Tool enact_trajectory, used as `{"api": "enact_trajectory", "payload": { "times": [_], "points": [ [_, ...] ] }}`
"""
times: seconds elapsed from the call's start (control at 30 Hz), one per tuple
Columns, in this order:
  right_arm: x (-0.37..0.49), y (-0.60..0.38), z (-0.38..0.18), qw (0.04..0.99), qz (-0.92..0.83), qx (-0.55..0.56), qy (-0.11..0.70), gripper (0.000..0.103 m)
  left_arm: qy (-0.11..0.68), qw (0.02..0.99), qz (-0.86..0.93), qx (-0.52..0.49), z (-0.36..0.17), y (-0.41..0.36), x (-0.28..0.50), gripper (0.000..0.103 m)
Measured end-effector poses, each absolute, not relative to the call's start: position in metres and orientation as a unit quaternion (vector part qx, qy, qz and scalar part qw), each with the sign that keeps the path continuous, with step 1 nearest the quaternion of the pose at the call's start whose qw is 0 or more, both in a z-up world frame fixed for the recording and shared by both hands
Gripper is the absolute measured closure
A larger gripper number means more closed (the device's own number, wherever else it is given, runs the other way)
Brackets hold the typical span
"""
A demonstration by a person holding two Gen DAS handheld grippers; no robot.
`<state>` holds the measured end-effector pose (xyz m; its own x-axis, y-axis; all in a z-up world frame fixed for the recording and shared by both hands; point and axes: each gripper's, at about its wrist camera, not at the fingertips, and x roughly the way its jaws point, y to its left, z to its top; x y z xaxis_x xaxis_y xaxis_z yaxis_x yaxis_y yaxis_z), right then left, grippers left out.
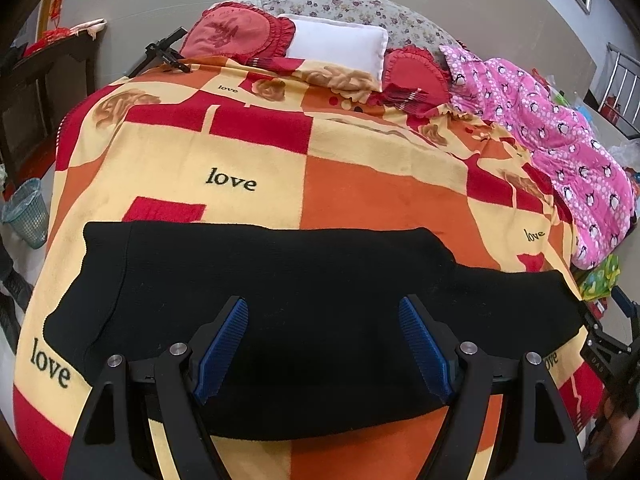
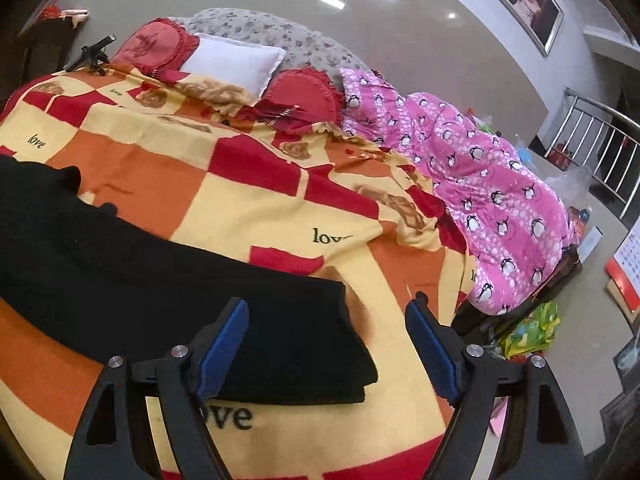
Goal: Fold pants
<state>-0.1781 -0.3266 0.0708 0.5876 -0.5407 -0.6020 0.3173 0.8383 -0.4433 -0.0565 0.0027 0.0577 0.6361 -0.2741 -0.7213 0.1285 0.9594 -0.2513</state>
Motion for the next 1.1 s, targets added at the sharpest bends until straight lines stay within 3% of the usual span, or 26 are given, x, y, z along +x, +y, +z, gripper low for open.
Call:
{"api": "enact_trajectory", "payload": {
  "times": [1.1],
  "points": [
    [-0.179, -0.346, 0.048, 0.860, -0.250, -0.134, 0.423, 0.018, 0.413, 0.898, -0.128, -0.087, 0.054, -0.005, -0.051, 0.025]
  ]
}}
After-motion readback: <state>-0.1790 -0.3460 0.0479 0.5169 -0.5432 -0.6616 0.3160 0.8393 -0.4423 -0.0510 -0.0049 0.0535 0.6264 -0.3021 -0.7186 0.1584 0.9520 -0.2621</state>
